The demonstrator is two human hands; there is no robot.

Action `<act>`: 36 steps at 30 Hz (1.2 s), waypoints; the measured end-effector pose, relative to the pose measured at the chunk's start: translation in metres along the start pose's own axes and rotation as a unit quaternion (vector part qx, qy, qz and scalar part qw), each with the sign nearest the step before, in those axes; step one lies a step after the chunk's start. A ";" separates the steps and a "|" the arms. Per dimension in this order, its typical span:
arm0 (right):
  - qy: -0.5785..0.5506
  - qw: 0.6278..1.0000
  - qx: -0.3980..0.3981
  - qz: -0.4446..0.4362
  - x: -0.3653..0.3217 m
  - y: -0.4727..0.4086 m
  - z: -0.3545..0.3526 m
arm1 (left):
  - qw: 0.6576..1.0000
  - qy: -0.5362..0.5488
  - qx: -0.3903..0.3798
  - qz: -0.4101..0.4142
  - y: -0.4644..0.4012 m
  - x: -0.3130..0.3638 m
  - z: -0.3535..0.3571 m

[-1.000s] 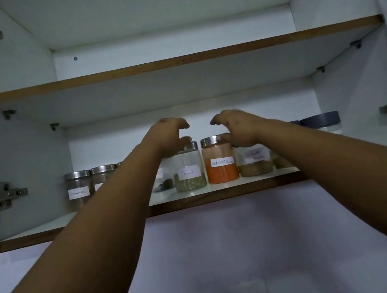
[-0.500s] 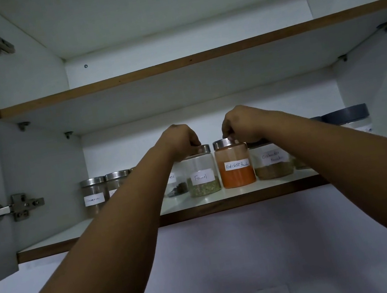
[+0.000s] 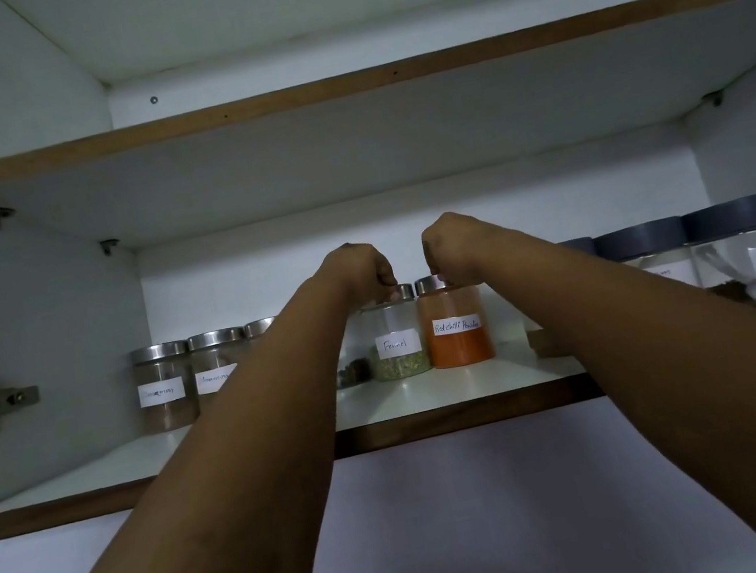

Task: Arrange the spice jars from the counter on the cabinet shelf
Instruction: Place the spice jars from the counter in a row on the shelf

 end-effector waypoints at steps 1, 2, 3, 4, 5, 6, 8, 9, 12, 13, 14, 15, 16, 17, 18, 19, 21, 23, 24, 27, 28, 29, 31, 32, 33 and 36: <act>0.003 1.000 -0.002 0.000 -0.001 -0.005 0.003 | 1.000 0.002 -0.001 -0.003 -0.003 -0.004 0.002; 0.008 1.000 -0.005 -0.002 -0.003 -0.009 0.007 | 1.000 0.009 -0.002 -0.005 -0.006 -0.009 0.004; 0.012 1.000 -0.008 -0.003 -0.003 -0.013 0.010 | 1.000 0.019 -0.003 -0.005 -0.008 -0.014 0.006; 0.012 1.000 -0.010 -0.004 -0.004 -0.017 0.014 | 1.000 0.028 -0.002 -0.002 -0.010 -0.019 0.007; 0.012 1.000 -0.010 -0.005 -0.004 -0.020 0.017 | 0.999 0.036 0.002 0.002 -0.011 -0.024 0.008; 0.011 1.000 -0.011 -0.005 -0.003 -0.022 0.019 | 0.999 0.043 0.007 0.006 -0.013 -0.028 0.010; 0.005 1.000 -0.010 -0.005 -0.002 -0.026 0.023 | 0.999 0.050 0.015 0.011 -0.017 -0.033 0.014; 0.003 1.000 -0.005 -0.007 -0.001 -0.027 0.024 | 0.999 0.050 0.017 0.012 -0.019 -0.034 0.016; 0.004 1.000 0.006 -0.015 0.001 -0.027 0.027 | 0.998 0.053 0.025 0.013 -0.024 -0.036 0.018; 0.004 1.000 0.011 -0.016 0.001 -0.027 0.028 | 0.998 0.056 0.028 0.015 -0.024 -0.037 0.018; 0.002 1.000 0.015 -0.015 0.001 -0.027 0.030 | 0.998 0.060 0.033 0.018 -0.023 -0.037 0.019; -0.002 1.000 0.016 -0.011 0.001 -0.026 0.031 | 0.997 0.064 0.038 0.020 -0.022 -0.037 0.020; -0.006 1.000 0.016 -0.006 0.000 -0.025 0.032 | 0.997 0.066 0.042 0.022 -0.021 -0.038 0.021; -0.012 1.000 0.015 0.000 -0.001 -0.024 0.033 | 0.996 0.067 0.045 0.023 -0.020 -0.038 0.022; -0.018 1.000 0.013 0.007 -0.002 -0.024 0.033 | 0.996 0.069 0.047 0.023 -0.020 -0.038 0.022; -0.022 1.000 0.011 0.012 -0.002 -0.024 0.034 | 0.996 0.070 0.049 0.022 -0.020 -0.037 0.023; -0.027 0.999 0.012 0.020 -0.003 -0.024 0.035 | 0.996 0.062 0.054 0.021 -0.021 -0.034 0.023; -0.033 0.999 0.012 0.029 -0.002 -0.025 0.036 | 0.997 0.047 0.058 0.021 -0.022 -0.032 0.025; -0.038 0.999 0.014 0.033 -0.002 -0.025 0.037 | 0.997 0.046 0.060 0.021 -0.022 -0.032 0.025; -0.052 0.998 0.017 0.040 -0.001 -0.024 0.038 | 0.995 0.069 0.066 0.020 -0.023 -0.036 0.025; -0.053 0.998 0.017 0.041 -0.002 -0.024 0.039 | 0.995 0.076 0.066 0.021 -0.023 -0.038 0.025; -0.055 0.997 0.017 0.042 -0.002 -0.024 0.039 | 0.994 0.082 0.065 0.022 -0.023 -0.039 0.024; -0.060 0.997 0.013 0.046 -0.002 -0.024 0.040 | 0.994 0.090 0.064 0.025 -0.022 -0.041 0.023; -0.062 0.997 0.011 0.050 -0.003 -0.024 0.040 | 0.993 0.094 0.063 0.027 -0.021 -0.042 0.023; -0.064 0.996 0.008 0.055 -0.003 -0.023 0.040 | 0.993 0.097 0.062 0.028 -0.020 -0.043 0.022; -0.106 0.992 0.003 0.064 -0.003 -0.022 0.039 | 0.993 0.105 0.056 0.028 -0.019 -0.044 0.022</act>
Point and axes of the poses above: each hand's wrist, its own y-axis away from the middle knuckle, its own z-axis out of the palm, x = y × z, the point moved 3 cm from there along -y, towards the middle knuckle, and after that the axes turned 15 degrees about y, right-handed, at the moved point
